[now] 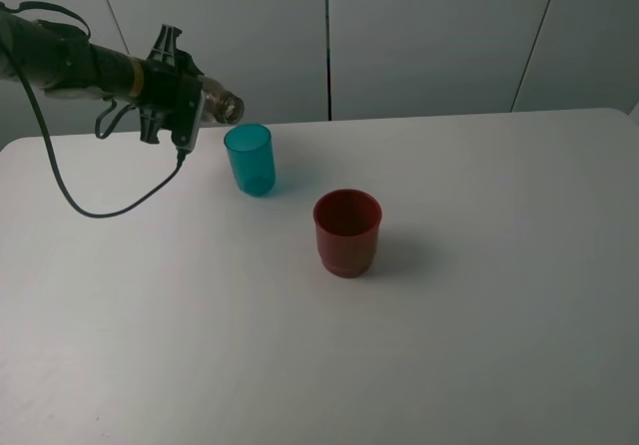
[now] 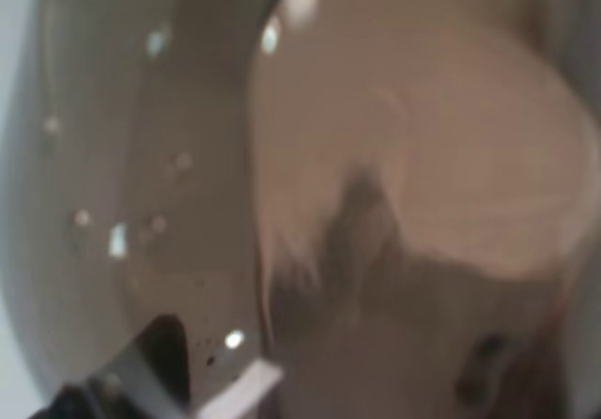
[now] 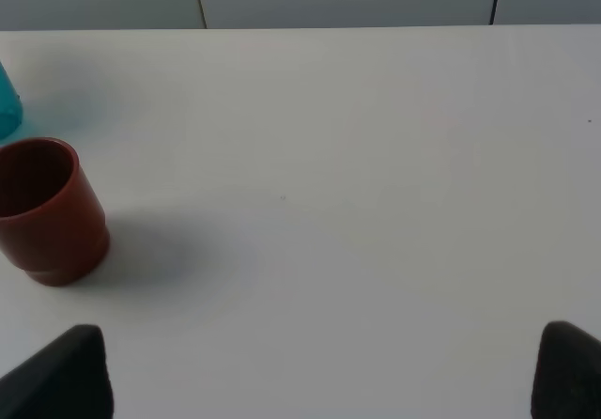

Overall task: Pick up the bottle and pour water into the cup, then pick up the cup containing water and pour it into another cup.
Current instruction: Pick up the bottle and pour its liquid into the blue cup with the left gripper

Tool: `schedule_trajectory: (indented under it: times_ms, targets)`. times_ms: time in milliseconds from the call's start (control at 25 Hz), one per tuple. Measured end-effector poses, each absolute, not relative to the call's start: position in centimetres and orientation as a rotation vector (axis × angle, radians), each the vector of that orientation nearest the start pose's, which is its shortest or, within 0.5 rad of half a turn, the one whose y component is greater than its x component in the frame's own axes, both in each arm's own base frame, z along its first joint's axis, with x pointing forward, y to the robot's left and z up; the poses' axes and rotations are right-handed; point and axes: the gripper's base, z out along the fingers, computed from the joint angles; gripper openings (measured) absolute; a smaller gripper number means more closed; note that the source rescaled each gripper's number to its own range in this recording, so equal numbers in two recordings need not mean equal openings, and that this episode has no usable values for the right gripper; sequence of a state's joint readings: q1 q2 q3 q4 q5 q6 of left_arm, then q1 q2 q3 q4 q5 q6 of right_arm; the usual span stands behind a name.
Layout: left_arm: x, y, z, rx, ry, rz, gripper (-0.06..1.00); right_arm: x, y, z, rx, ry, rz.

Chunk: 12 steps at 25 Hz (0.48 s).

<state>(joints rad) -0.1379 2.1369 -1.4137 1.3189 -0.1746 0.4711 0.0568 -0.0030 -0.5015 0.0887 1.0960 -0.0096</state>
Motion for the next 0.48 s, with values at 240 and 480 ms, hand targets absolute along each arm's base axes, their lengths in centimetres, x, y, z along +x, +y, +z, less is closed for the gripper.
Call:
schedule_trajectory:
  times_ms: [240, 480]
  targets:
    - [46.73, -8.04, 16.05, 1.915, 1.189, 0.759, 0.01, -0.76, 0.68, 27.51, -0.075, 2.073, 0.136]
    - [46.73, -8.04, 16.04, 1.941, 1.158, 0.777, 0.01, -0.76, 0.68, 27.51, -0.075, 2.073, 0.136]
